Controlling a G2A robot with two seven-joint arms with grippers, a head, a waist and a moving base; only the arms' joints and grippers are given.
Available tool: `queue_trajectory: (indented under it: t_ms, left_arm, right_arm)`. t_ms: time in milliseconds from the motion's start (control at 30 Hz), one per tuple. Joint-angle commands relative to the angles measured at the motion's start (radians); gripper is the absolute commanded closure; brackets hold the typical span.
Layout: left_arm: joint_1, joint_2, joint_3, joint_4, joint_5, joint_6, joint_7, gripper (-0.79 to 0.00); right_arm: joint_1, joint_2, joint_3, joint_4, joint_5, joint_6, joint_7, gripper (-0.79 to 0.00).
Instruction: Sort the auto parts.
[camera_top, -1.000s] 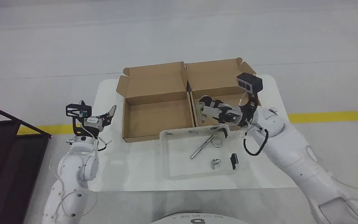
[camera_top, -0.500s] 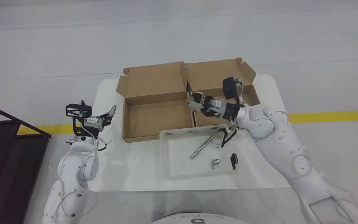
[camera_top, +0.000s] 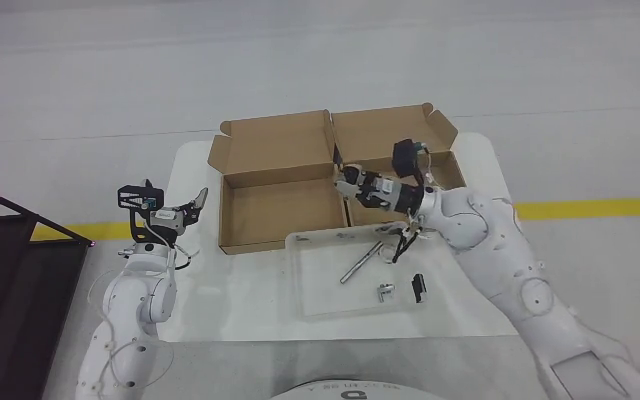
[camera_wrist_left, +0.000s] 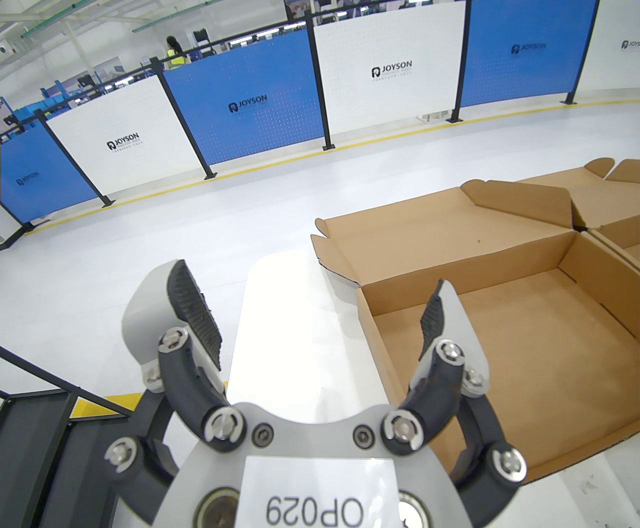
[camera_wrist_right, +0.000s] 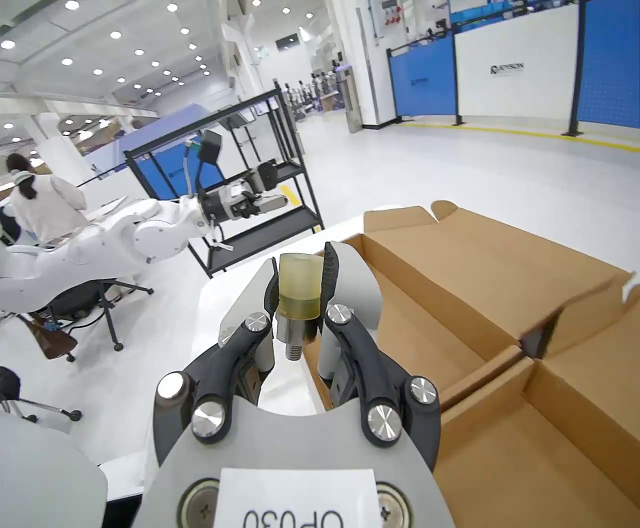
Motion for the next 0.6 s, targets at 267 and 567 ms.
queue_trajectory:
  t_ms: [267,567]
  left_arm:
    - [0.000,0.000,0.000,0.000,0.000,0.000,0.000,-0.785]
    - [0.000,0.000,0.000,0.000,0.000,0.000,0.000,-0.785]
  right_arm:
    - [0.226,-0.084,-0.212,0.255,0.006,0.309,0.186,0.000]
    - [0.328,-0.157,-0.348,0.391,0.008,0.300,0.210,0.000]
